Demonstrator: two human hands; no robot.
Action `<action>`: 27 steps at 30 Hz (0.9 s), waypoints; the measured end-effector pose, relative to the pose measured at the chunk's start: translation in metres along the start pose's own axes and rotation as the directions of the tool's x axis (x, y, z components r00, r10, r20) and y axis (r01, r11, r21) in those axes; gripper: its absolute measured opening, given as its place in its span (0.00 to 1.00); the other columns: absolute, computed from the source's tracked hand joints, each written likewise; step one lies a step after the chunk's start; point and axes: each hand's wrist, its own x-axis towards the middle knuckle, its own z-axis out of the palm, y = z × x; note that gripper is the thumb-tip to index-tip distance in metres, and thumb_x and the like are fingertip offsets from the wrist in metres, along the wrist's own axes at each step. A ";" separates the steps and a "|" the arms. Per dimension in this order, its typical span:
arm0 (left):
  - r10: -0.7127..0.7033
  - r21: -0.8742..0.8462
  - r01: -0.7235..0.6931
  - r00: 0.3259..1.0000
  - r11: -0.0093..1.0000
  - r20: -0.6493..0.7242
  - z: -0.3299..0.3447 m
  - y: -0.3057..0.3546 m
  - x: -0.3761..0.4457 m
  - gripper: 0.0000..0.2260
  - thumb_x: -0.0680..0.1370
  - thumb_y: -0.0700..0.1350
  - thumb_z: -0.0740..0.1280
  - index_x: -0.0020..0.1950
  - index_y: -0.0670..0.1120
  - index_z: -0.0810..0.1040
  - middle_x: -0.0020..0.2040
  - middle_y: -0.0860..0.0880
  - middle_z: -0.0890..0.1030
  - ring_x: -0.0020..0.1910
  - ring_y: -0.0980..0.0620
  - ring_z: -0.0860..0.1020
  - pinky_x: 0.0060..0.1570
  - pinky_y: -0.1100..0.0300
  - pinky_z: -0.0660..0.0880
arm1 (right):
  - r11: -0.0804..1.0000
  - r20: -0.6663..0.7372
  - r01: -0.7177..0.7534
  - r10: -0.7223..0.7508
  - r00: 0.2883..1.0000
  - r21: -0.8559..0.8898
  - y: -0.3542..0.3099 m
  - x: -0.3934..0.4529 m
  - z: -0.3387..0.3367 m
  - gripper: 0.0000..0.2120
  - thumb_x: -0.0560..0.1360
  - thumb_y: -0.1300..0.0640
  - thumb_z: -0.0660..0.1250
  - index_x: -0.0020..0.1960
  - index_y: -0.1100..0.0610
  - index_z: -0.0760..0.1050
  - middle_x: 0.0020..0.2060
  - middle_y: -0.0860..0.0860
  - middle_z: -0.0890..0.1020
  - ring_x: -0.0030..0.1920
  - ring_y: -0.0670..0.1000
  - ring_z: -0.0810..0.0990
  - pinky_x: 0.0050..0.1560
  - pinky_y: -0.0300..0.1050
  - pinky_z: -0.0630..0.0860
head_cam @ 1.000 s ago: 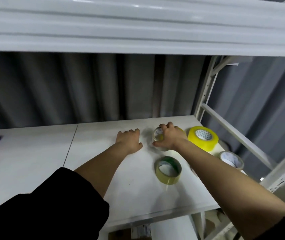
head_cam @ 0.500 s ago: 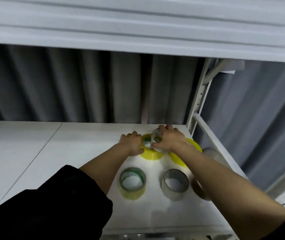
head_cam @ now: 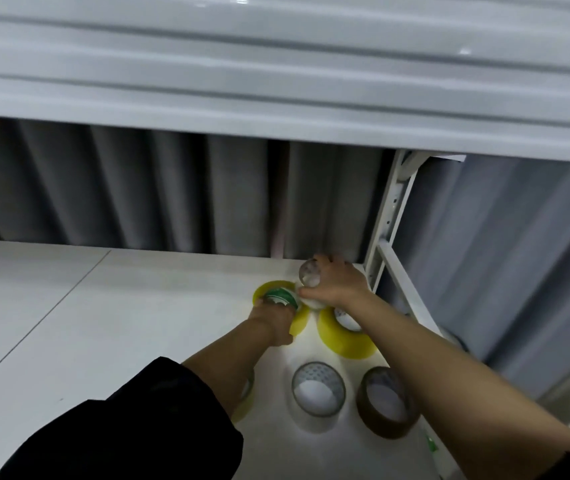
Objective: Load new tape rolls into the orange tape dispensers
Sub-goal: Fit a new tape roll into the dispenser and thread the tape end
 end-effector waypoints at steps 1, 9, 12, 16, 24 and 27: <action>-0.017 -0.002 0.017 1.000 1.000 -0.001 0.002 0.002 0.002 0.21 0.78 0.50 0.62 0.68 0.43 0.67 0.66 0.43 0.74 0.65 0.42 0.71 0.66 0.52 0.61 | 1.000 -0.007 -0.007 0.007 1.000 0.012 0.002 0.001 0.000 0.39 0.67 0.35 0.69 0.72 0.49 0.61 0.68 0.53 0.66 0.65 0.59 0.70 0.60 0.48 0.71; -0.061 -0.063 0.054 0.993 0.997 -0.103 0.006 0.000 0.009 0.19 0.80 0.46 0.58 0.70 0.43 0.67 0.67 0.43 0.73 0.66 0.43 0.70 0.67 0.54 0.61 | 1.000 -0.039 -0.005 0.005 0.999 0.020 0.009 0.002 -0.005 0.39 0.67 0.34 0.69 0.73 0.48 0.60 0.67 0.54 0.66 0.63 0.59 0.72 0.59 0.48 0.72; -0.073 -0.180 0.040 0.981 0.983 -0.182 0.001 -0.013 0.009 0.19 0.80 0.49 0.58 0.69 0.45 0.68 0.67 0.45 0.74 0.66 0.45 0.71 0.64 0.56 0.64 | 0.999 -0.059 -0.005 0.007 0.998 0.037 0.011 0.004 -0.011 0.39 0.68 0.35 0.68 0.73 0.49 0.59 0.67 0.55 0.66 0.64 0.60 0.71 0.61 0.51 0.72; -0.175 -0.351 0.095 0.963 0.932 -0.204 -0.012 -0.038 0.000 0.20 0.80 0.52 0.59 0.69 0.45 0.66 0.66 0.45 0.74 0.64 0.45 0.73 0.59 0.57 0.68 | 0.992 -0.125 -0.034 0.049 0.991 0.121 0.014 0.006 -0.021 0.39 0.68 0.35 0.67 0.73 0.48 0.59 0.69 0.54 0.63 0.66 0.61 0.70 0.62 0.53 0.71; -0.379 -0.940 -0.051 0.907 0.336 -0.184 -0.013 -0.062 -0.024 0.11 0.79 0.40 0.61 0.61 0.42 0.68 0.48 0.49 0.75 0.48 0.50 0.73 0.41 0.61 0.71 | 0.994 0.007 0.003 -0.004 1.000 0.113 -0.009 0.000 0.008 0.38 0.68 0.38 0.69 0.72 0.49 0.60 0.70 0.54 0.63 0.67 0.60 0.68 0.63 0.50 0.69; -0.445 -0.985 -0.089 0.883 0.151 -0.148 -0.016 -0.065 -0.031 0.09 0.80 0.41 0.59 0.59 0.42 0.66 0.45 0.50 0.72 0.42 0.54 0.71 0.37 0.63 0.69 | 0.991 0.044 0.032 -0.038 0.998 0.130 -0.025 0.000 0.023 0.39 0.69 0.38 0.69 0.73 0.49 0.59 0.69 0.55 0.61 0.67 0.60 0.68 0.64 0.50 0.69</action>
